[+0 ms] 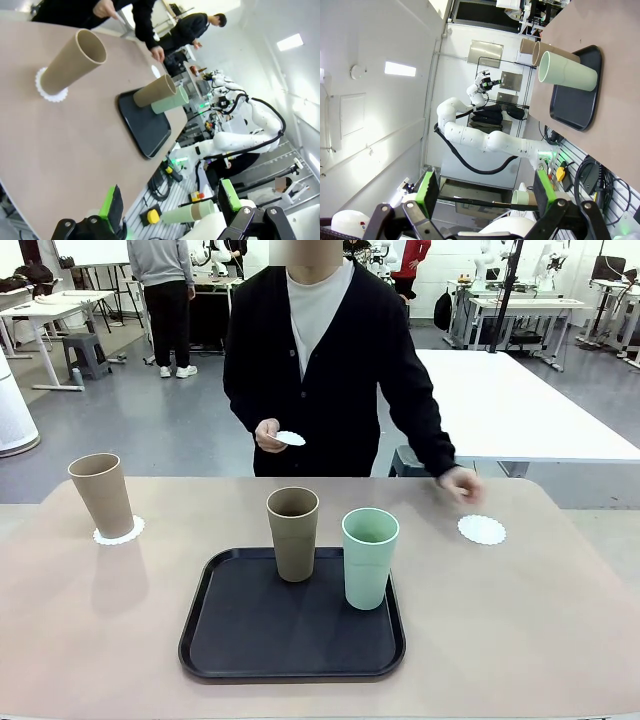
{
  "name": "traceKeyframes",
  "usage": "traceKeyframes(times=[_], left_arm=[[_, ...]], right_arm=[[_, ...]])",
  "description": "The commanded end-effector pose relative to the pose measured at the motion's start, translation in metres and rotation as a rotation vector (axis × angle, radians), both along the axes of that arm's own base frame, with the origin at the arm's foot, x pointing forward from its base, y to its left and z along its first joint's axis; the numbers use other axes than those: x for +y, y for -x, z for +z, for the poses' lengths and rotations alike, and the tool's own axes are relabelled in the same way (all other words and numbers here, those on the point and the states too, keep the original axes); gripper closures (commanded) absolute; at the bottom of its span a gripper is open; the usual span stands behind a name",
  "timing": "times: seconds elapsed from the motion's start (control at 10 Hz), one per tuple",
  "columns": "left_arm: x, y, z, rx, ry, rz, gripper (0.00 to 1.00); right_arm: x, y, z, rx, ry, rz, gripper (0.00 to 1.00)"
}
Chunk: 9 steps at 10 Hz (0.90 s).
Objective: Place coasters on the table and set cups on them.
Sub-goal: Take one Reusable plastic cup from the Flat Tray and place it on a coaster set by the human.
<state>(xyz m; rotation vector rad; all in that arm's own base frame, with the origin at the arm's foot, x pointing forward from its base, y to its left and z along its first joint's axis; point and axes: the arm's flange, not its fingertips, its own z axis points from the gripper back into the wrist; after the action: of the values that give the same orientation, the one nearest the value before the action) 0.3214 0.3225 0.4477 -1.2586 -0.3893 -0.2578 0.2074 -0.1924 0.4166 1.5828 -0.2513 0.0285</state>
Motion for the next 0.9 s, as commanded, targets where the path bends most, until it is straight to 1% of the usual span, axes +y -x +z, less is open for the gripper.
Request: traceKeyframes(times=[0.0,0.4,0.5,0.6,0.7,0.8], left_arm=[[-0.001,0.002,0.001,-0.001,0.005,0.000,0.00],[-0.001,0.002,0.001,-0.001,0.005,0.000,0.00],[-0.001,0.002,0.001,-0.001,0.005,0.000,0.00],[-0.001,0.002,0.001,-0.001,0.005,0.000,0.00],[-0.001,0.002,0.001,-0.001,0.005,0.000,0.00],[-0.001,0.002,0.001,-0.001,0.005,0.000,0.00]], right_arm=[[-0.001,0.001,0.000,-0.007,-0.005,-0.002,0.00],[0.000,0.000,0.000,0.000,0.000,0.000,0.00],[0.004,-0.016,0.019,0.019,0.055,-0.023,0.00],[0.009,-0.039,0.044,0.048,0.119,-0.043,0.00],[0.018,-0.067,0.070,0.070,0.234,-0.079,0.00],[0.036,-0.082,0.085,0.053,0.340,-0.058,0.00]])
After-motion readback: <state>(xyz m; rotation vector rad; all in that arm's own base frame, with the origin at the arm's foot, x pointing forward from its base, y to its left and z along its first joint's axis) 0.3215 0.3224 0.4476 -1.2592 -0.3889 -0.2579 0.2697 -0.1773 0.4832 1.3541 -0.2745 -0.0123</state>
